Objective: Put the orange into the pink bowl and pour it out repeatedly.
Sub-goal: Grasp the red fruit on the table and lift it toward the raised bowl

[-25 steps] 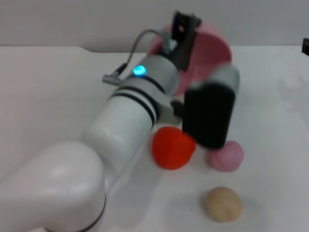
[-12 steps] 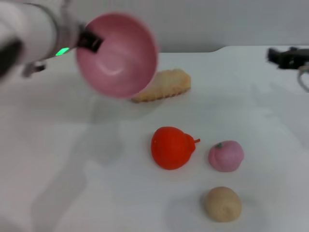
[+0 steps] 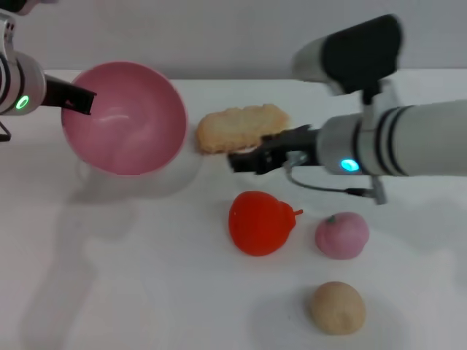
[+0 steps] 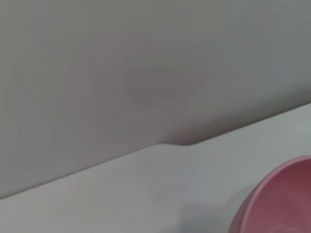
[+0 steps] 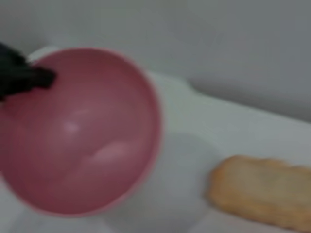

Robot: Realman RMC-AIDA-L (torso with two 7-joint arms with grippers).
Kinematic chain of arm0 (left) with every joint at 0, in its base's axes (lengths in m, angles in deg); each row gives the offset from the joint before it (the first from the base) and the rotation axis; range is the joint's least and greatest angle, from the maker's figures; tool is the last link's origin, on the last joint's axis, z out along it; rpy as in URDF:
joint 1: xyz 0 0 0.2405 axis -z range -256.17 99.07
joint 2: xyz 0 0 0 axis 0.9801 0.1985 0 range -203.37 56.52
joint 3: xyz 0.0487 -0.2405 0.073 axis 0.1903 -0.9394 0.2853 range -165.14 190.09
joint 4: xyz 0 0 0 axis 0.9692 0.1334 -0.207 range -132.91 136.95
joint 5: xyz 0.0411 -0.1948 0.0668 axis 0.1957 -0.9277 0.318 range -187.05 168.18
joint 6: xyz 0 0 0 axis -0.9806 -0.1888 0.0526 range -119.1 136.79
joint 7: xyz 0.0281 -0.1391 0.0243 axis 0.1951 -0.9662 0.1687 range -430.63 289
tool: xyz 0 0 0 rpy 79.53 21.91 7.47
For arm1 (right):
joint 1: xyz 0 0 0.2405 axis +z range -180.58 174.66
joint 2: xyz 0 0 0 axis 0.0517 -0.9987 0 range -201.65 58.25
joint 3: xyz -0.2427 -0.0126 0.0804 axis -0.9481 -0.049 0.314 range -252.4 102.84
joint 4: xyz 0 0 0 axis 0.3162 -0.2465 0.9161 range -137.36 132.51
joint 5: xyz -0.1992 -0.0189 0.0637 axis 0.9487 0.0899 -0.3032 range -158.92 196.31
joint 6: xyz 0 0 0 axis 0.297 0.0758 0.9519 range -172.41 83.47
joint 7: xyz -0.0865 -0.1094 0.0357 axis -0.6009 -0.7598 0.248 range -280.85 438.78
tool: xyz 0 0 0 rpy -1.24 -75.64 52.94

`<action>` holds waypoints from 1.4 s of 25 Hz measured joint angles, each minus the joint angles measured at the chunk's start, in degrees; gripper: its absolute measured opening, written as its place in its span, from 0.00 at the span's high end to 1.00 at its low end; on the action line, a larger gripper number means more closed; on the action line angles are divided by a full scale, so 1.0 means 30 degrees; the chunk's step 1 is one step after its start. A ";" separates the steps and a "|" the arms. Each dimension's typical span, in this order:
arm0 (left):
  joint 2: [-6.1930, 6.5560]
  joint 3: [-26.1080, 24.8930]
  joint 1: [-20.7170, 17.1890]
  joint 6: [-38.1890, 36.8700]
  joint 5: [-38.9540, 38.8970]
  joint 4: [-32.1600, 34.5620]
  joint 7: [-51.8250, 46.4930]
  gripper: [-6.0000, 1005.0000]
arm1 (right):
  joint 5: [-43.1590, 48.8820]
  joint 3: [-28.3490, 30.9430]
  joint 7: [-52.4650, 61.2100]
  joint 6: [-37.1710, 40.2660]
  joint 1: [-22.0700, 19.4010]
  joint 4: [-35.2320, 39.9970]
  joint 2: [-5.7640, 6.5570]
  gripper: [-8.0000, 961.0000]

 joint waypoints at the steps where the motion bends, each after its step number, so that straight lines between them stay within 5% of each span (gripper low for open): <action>1: 0.0001 -0.0036 0.0046 -0.0001 -0.0001 -0.0124 0.0016 0.95 | -0.0319 -0.0182 0.0006 0.0092 0.0381 -0.0503 -0.0006 0.28; 24: 0.0006 -0.0122 0.0946 0.0004 0.0084 -0.1221 0.0076 0.95 | -0.2775 -0.1469 0.1009 0.1126 0.1852 -0.5354 -0.0108 0.31; 30: 0.0006 -0.0090 0.0879 0.0211 0.0057 -0.0989 0.0280 0.95 | -0.2248 -0.1991 0.1032 0.0644 0.1994 -0.4780 -0.0025 0.32; 35: 0.0006 -0.0089 0.0897 0.0426 0.0031 -0.0965 0.0338 0.95 | -0.1985 -0.1941 0.1059 0.0659 0.1913 -0.4639 0.0001 0.51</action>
